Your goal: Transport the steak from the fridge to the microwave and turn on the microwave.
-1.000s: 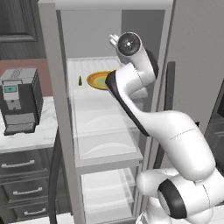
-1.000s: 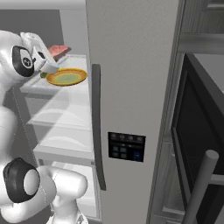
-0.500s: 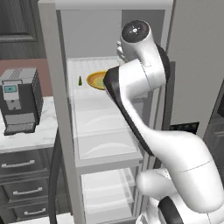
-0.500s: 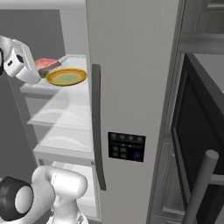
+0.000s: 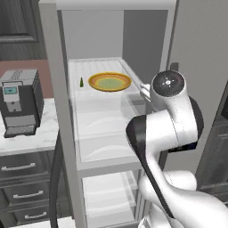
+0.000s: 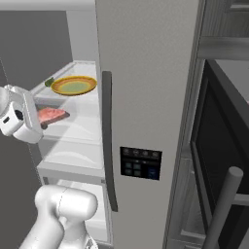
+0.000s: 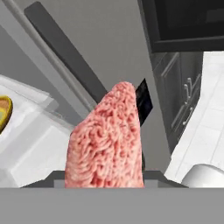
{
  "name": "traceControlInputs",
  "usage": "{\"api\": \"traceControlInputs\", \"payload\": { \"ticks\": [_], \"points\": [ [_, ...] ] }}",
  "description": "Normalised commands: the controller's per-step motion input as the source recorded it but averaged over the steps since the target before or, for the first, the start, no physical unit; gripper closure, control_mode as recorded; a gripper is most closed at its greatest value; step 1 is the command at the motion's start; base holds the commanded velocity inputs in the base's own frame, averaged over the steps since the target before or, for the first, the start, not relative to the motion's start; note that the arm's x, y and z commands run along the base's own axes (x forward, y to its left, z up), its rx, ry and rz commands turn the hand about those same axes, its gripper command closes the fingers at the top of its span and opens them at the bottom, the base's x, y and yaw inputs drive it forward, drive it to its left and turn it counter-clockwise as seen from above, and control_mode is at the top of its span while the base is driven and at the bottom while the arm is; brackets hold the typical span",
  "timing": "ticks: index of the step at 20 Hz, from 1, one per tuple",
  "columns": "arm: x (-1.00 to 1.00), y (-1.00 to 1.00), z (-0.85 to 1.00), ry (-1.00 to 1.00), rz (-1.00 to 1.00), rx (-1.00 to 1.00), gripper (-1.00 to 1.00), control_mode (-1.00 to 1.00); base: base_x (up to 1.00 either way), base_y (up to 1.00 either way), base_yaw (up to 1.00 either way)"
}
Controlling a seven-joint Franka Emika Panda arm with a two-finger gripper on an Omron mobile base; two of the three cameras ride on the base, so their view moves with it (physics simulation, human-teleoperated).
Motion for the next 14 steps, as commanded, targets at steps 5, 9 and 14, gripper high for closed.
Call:
{"api": "traceControlInputs", "payload": {
  "ticks": [5,9,14],
  "points": [
    [-0.8,-0.46,-0.44,0.04,0.0,0.0,1.0,-1.0,0.0,0.0,0.0],
    [-0.45,-0.6,-0.51,0.16,0.0,0.02,1.0,-1.0,0.0,0.0,0.0],
    [-0.08,-0.51,-0.49,0.2,0.02,0.01,1.0,-1.0,0.0,0.0,0.0]
  ]
}}
